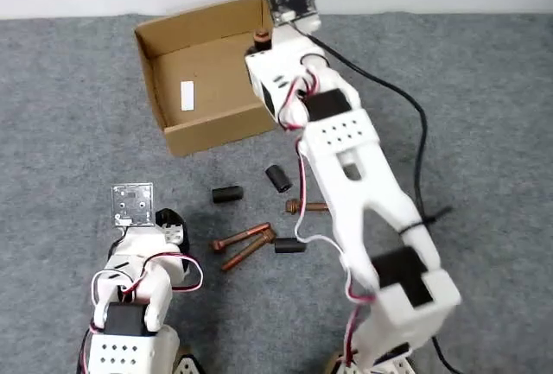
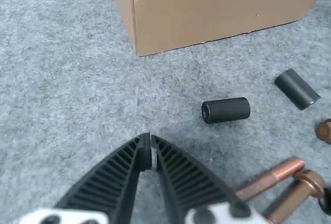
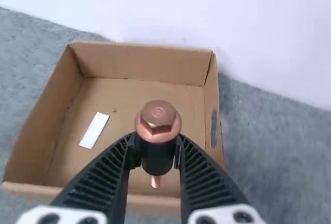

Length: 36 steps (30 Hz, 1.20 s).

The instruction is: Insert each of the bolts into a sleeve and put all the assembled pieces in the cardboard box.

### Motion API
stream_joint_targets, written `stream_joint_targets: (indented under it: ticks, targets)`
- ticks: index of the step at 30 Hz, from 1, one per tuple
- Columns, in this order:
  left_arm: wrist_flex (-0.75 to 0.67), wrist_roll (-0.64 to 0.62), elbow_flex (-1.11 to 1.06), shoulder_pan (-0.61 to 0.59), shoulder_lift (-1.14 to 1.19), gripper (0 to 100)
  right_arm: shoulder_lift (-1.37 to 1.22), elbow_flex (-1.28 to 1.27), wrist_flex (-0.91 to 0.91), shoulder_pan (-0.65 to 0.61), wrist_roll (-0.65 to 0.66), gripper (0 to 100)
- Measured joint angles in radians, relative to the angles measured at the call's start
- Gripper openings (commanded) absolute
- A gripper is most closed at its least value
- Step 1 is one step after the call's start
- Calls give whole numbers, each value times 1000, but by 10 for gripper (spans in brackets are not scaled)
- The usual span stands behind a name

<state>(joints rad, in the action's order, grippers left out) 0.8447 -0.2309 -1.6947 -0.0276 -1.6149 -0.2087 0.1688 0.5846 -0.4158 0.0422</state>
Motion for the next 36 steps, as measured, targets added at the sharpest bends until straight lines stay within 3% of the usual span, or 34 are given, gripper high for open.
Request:
stream_joint_targets:
  ticks: [5, 10, 19, 36]
  targets:
    - [0, 0, 0, 0, 0, 6, -155, 66, 0, 0, 46, 26]
    - [0, 0, 0, 0, 0, 6, -232, 69, 3, 0, 49, 146]
    - [12, 0, 0, 0, 0, 6, -193, 98, 121, 8, 49, 8]
    - [28, 0, 0, 0, 0, 6, 66, 98, 792, 123, 49, 45]
